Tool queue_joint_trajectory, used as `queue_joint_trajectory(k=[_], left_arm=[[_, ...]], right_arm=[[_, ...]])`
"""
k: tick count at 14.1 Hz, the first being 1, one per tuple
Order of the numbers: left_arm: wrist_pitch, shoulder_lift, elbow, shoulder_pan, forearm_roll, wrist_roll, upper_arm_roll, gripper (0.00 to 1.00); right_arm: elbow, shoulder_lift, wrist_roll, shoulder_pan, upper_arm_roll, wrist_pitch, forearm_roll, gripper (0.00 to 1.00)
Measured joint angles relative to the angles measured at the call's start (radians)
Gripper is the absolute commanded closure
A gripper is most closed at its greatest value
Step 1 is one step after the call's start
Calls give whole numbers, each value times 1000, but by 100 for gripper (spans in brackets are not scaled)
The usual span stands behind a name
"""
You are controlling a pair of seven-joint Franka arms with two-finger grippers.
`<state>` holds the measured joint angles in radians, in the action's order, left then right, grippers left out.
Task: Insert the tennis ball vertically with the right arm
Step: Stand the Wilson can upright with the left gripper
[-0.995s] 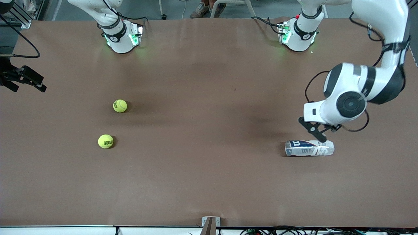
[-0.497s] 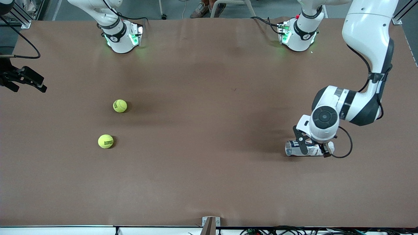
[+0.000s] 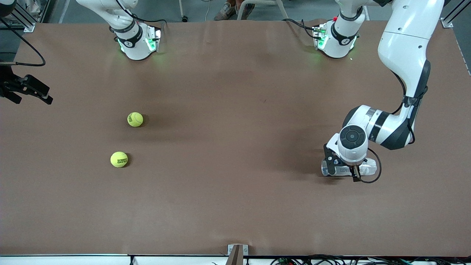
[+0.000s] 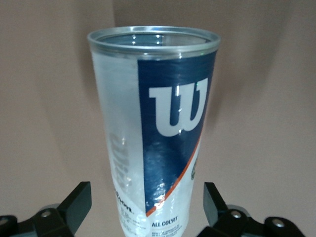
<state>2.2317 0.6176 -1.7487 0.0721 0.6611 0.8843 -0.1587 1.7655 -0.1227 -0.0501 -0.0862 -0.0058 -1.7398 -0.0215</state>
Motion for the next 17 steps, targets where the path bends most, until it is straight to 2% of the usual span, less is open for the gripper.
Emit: queue_joint_trajectory(k=[3, 9, 17], left_arm=[[0, 24, 12, -2, 44, -1, 1, 0], [5, 68, 22, -9, 52, -24, 6, 1], [6, 86, 27, -7, 99, -105, 5, 1]], right_arm=[[0, 0, 0, 0, 0, 0, 0, 0], [0, 0, 0, 0, 0, 0, 0, 0], [0, 1, 0, 0, 0, 0, 0, 0]])
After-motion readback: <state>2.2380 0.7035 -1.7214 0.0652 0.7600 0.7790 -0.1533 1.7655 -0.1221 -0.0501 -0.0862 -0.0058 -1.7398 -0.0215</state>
